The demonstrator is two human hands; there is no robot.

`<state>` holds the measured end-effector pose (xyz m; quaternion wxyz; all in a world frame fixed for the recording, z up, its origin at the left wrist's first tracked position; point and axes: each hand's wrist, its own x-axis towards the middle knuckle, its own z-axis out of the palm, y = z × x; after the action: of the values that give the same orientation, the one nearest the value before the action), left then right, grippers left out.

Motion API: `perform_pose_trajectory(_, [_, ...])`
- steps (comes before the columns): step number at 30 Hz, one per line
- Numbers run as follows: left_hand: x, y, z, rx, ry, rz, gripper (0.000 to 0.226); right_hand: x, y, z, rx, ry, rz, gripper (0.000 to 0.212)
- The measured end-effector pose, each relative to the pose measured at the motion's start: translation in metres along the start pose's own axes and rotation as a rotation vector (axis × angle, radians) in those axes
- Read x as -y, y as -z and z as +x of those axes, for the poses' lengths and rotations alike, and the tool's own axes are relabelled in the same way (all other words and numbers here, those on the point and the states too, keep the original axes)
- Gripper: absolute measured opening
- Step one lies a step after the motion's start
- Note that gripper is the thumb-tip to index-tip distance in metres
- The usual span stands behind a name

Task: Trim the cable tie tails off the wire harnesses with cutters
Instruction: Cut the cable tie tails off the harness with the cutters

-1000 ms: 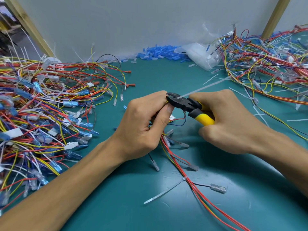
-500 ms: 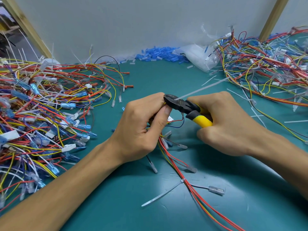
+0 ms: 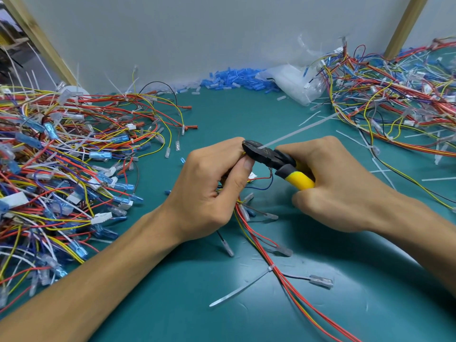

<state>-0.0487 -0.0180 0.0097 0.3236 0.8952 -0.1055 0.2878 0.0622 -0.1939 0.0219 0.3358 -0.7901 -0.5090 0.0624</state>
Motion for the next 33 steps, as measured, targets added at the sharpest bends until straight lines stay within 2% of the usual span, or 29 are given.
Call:
perform_pose_trajectory(14, [0.0000, -0.0009, -0.0004, 0.006, -0.001, -0.026, 0.035, -0.0008, 0.0020, -0.0001, -0.019, 0.005, -0.052, 0.021])
perform_pose_trajectory(22, [0.0007, -0.0001, -0.0003, 0.007, 0.010, -0.031, 0.032, -0.0031, 0.0003, 0.0012, -0.049, 0.004, -0.082, 0.008])
perform_pose_trajectory(33, [0.0003, 0.0003, -0.0006, 0.008, 0.008, -0.025, 0.033, 0.0017, 0.0021, -0.0002, -0.008, 0.011, -0.028, 0.021])
